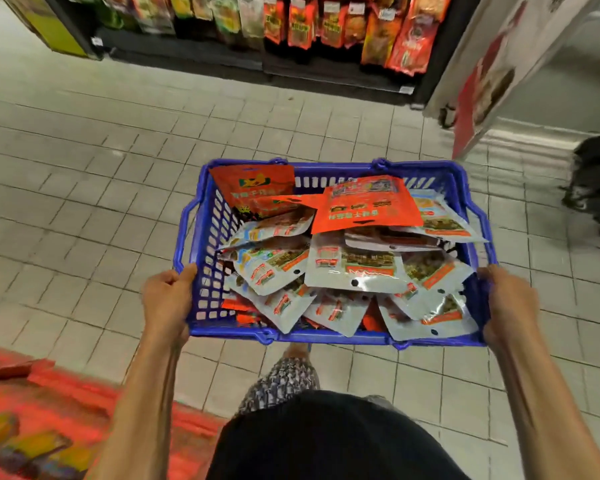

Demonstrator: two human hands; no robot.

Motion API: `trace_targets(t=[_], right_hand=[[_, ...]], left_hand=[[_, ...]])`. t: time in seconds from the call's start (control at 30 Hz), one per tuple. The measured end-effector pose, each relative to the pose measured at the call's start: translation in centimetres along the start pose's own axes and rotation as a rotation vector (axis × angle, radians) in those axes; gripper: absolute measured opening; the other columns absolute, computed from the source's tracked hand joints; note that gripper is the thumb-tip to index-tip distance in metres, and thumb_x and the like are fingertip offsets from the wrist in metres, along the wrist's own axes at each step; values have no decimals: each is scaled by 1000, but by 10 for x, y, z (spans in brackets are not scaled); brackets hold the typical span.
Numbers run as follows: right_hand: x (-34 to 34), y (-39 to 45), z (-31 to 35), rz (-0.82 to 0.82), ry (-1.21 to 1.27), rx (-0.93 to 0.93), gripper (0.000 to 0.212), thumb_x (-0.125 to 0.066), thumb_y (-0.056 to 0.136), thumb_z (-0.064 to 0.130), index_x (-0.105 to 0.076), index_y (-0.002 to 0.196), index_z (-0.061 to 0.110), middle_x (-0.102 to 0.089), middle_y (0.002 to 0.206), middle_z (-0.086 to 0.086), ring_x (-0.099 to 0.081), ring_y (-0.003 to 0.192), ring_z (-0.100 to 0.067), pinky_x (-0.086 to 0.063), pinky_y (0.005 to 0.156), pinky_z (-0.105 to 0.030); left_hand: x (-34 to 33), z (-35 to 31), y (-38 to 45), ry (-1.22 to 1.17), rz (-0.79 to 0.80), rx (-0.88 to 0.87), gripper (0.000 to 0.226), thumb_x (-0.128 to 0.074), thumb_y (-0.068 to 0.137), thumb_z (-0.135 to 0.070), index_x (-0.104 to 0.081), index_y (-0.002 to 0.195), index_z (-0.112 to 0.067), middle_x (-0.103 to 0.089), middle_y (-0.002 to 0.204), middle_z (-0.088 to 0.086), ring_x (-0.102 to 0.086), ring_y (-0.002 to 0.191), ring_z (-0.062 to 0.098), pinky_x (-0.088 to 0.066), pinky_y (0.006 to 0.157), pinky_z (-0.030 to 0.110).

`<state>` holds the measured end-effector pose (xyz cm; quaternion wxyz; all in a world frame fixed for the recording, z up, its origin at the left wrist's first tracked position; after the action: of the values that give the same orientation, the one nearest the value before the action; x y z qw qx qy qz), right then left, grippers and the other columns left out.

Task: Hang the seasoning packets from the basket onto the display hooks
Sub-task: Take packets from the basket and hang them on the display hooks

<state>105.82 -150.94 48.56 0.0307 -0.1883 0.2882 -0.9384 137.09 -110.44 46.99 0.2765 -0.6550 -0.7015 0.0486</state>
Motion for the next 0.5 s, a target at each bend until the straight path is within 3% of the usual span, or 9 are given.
trace_targets(t=[0.17, 0.27, 0.33, 0.43, 0.5], right_hand=[[-98, 51, 90, -33, 18, -8, 40, -69, 64, 32, -68, 94, 6, -67, 87, -13, -66, 76, -32, -54, 69, -47], [-150, 84, 137, -34, 41, -44, 32, -68, 61, 35, -65, 84, 13, -63, 73, -6, -60, 62, -27, -49, 58, -36], [-188, 110, 167, -35, 60, -57, 28, -67, 58, 36, -63, 78, 17, -62, 63, -1, -58, 57, -23, -46, 52, -31], [-249, 160, 210, -38, 77, -71, 25, -67, 54, 33, -63, 73, 17, -61, 49, 6, -59, 58, -22, -45, 53, -32], [-293, 200, 240, -35, 74, -77, 29, -67, 50, 34, -65, 72, 15, -63, 56, 1, -60, 63, -25, -46, 58, -37]], left_hand=[[-74, -83, 111, 33, 47, 8, 31, -74, 89, -31, -59, 74, -8, -74, 71, 11, -74, 58, 22, -60, 61, 37], [-121, -140, 165, 49, 83, 1, 31, -73, 89, -30, -60, 78, -4, -75, 70, 9, -75, 60, 21, -59, 56, 33], [-155, -172, 203, 71, 77, 2, 33, -73, 90, -30, -61, 81, -1, -75, 74, 10, -76, 66, 26, -61, 63, 38], [-214, -215, 266, 81, 76, -13, 38, -74, 90, -31, -60, 84, 4, -75, 75, 10, -76, 67, 26, -62, 64, 39], [-255, -239, 305, 102, 67, -24, 37, -74, 90, -33, -60, 82, 0, -75, 72, 6, -76, 64, 21, -60, 58, 33]])
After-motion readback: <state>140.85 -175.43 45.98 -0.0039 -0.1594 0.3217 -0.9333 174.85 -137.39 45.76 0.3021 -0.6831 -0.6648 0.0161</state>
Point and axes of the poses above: each hand's wrist, its own y-axis towards the middle knuckle, its own x-axis out of the back of the hand, z = x × y, the point moved 5 cm from there along y, towards the middle knuckle
